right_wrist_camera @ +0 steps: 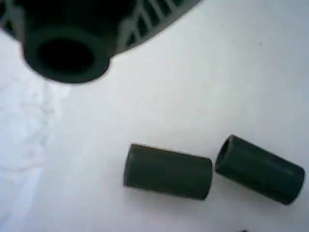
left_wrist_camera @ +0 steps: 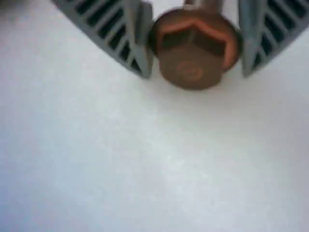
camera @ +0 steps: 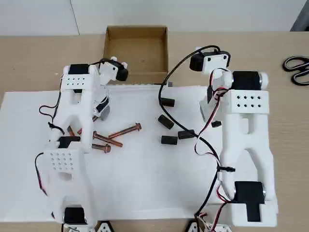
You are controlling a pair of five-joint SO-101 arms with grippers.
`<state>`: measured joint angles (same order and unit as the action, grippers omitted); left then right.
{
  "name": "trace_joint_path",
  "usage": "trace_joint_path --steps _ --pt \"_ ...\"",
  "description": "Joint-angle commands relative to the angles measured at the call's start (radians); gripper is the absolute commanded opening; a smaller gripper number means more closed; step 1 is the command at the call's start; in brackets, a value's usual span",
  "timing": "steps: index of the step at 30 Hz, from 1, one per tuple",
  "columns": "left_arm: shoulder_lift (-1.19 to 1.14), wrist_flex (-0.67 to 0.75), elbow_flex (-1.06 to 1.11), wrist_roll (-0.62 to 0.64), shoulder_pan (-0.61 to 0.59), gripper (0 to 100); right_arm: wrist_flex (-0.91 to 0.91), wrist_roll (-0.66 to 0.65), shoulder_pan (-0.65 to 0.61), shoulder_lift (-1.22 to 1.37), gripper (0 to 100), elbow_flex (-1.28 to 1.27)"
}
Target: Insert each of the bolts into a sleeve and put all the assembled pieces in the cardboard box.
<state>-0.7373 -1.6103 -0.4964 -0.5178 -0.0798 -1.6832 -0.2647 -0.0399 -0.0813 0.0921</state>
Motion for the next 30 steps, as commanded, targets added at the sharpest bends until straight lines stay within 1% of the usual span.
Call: trace_joint_path --steps 1,3,5,9,12,18,30 --pt "-0.011 0.008 -0.007 0.008 -0.005 1 0.004 -0.011 0.008 -0.041 0.3 0.005" --pt "-0.011 -0.014 -0.028 0.008 -0.005 1 0.004 -0.011 0.01 -0.041 0.3 0.005" --pt "-0.011 -0.075 -0.081 0.006 -0.005 2 0.004 -0.011 0.01 -0.041 0.3 0.005" --pt "-0.011 -0.12 -0.163 0.006 -0.015 9 0.004 -0.011 0.01 -0.041 0.3 0.005" --pt "-0.015 -0.137 -0.205 0.003 -0.041 11 0.004 -0.011 0.01 -0.041 0.3 0.005" --pt "-0.02 -0.137 -0.156 -0.005 -0.058 11 0.004 -0.011 0.01 -0.041 0.3 0.005" --pt "-0.02 -0.135 -0.137 -0.006 -0.023 12 0.012 -0.011 0.007 -0.039 0.3 0.005"
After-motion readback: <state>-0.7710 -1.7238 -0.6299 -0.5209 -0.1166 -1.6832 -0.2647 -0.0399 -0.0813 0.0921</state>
